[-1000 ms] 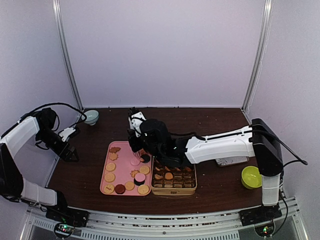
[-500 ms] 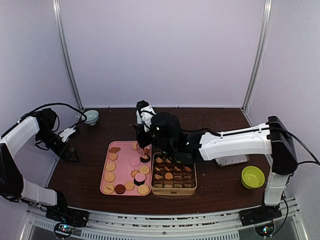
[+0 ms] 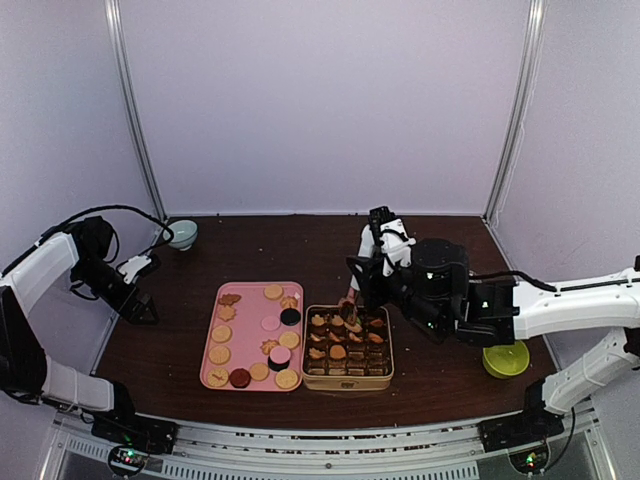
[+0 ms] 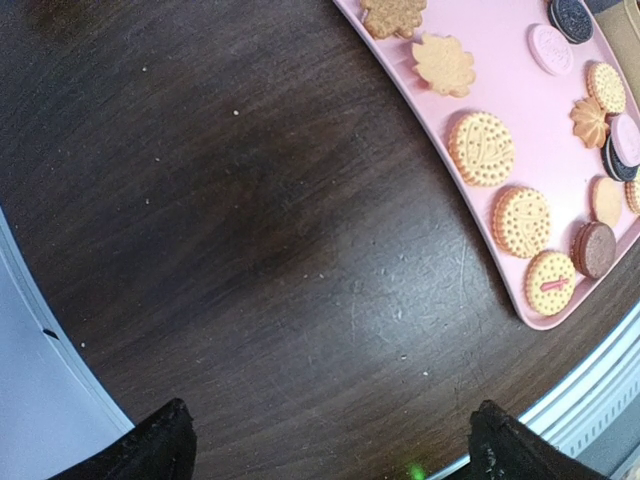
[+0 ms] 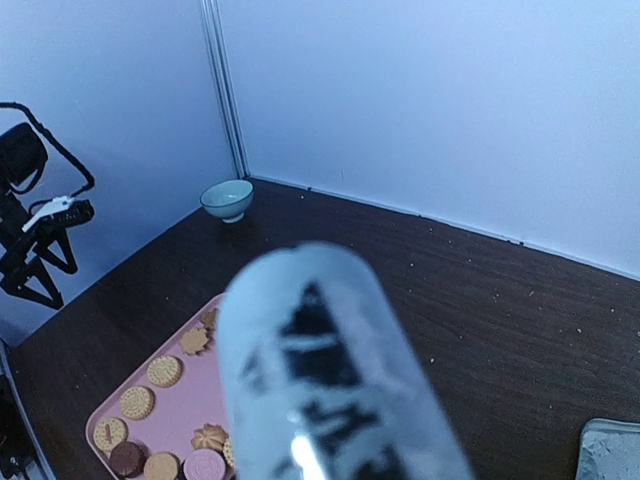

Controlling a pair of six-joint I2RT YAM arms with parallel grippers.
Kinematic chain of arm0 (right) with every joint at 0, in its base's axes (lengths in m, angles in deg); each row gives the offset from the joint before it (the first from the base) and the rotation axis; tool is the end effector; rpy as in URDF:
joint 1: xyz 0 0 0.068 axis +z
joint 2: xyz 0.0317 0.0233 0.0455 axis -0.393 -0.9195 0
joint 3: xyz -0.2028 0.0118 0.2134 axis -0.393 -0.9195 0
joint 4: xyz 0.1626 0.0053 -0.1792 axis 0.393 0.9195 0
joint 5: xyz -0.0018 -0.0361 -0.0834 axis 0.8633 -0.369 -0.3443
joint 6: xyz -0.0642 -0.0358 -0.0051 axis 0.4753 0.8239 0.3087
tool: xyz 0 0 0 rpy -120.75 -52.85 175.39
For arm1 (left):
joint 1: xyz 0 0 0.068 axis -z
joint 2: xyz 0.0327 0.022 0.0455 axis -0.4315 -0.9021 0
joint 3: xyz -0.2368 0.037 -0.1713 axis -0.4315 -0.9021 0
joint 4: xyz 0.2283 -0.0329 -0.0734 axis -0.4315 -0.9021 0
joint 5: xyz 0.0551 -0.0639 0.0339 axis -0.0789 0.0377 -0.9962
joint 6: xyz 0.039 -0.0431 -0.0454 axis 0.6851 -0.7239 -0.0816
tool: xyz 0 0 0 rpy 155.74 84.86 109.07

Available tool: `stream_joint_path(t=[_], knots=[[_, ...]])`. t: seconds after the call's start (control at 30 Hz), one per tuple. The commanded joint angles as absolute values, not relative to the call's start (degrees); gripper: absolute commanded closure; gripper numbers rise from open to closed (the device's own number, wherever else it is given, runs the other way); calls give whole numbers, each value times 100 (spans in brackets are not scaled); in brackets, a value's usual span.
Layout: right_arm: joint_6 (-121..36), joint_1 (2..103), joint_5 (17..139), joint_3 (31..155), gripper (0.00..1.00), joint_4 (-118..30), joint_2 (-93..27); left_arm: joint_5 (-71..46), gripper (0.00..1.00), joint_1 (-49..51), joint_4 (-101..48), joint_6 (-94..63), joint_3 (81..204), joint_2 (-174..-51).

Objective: Pack the cookies
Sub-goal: Place the fake cookies in the empty pocket of the box.

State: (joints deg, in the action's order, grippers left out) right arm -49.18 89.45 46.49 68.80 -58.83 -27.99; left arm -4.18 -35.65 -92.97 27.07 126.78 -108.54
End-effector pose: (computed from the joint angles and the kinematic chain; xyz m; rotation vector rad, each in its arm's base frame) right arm 0.1471 0.2718 0.3287 -0.4990 1.7109 0.6458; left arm 0.1866 0.0152 0.2539 0.5553 2.8028 -0.3043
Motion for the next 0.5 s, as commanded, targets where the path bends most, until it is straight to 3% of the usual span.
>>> stream_joint_path(t=[0.0,0.47], knots=[[-5090,9144,4360,6755,100,-5478,-2528,-319,2,-3607,-9273,2775,12830,-10915],[-5214,9370,4146,6566,98,-5277,-2552,-318,2,-3610,-9322,2786,12854,-10901]])
